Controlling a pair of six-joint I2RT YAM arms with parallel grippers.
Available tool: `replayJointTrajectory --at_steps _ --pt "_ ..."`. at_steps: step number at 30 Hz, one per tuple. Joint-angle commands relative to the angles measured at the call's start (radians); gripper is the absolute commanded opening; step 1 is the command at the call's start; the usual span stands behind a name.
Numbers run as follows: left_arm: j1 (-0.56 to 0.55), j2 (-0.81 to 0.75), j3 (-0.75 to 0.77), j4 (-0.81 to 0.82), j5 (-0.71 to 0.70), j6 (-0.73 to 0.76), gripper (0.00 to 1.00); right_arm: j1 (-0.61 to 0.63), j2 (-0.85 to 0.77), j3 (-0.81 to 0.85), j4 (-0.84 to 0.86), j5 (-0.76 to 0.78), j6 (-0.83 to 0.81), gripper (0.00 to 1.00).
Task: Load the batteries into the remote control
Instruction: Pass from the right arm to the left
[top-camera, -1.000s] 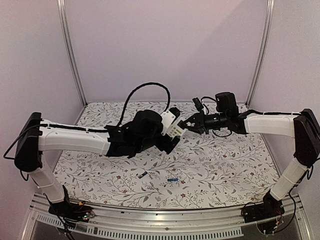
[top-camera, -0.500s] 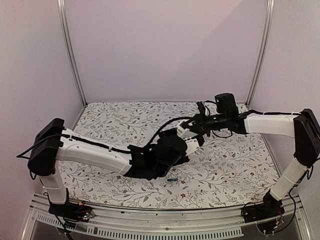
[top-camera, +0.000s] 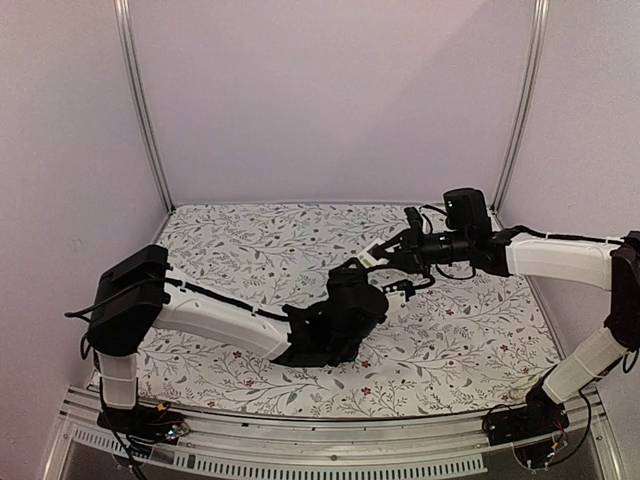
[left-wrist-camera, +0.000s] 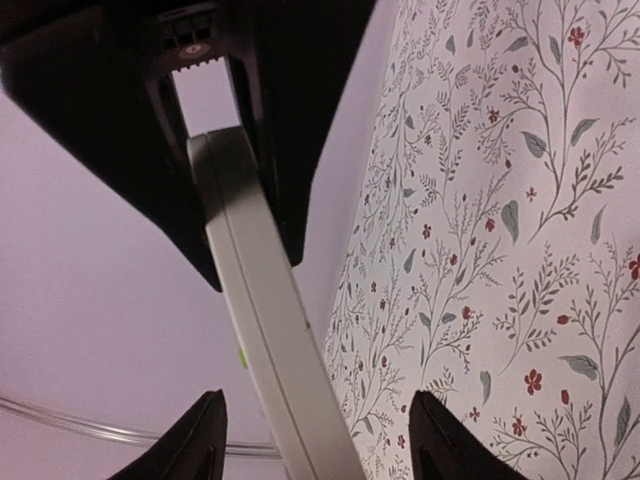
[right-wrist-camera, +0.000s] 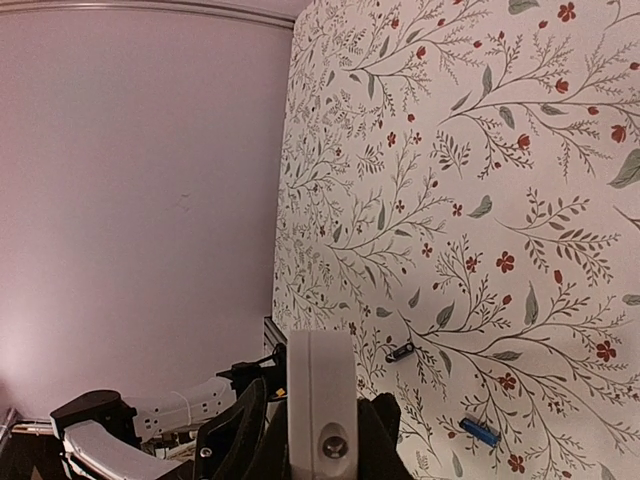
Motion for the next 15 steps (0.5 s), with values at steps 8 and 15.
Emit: replayJointTrajectory --at_steps 8,15 --pt "-0.014 0.055 0.015 0.294 -0.084 0.26 0.38 0.003 -0.042 -0.043 0.053 -0.036 0.07 0.08" --pt "-0.021 0.058 -0.021 0.484 -0.085 0.404 0.11 0.003 -0.05 -0.041 0.056 -0.038 0.079 0.25"
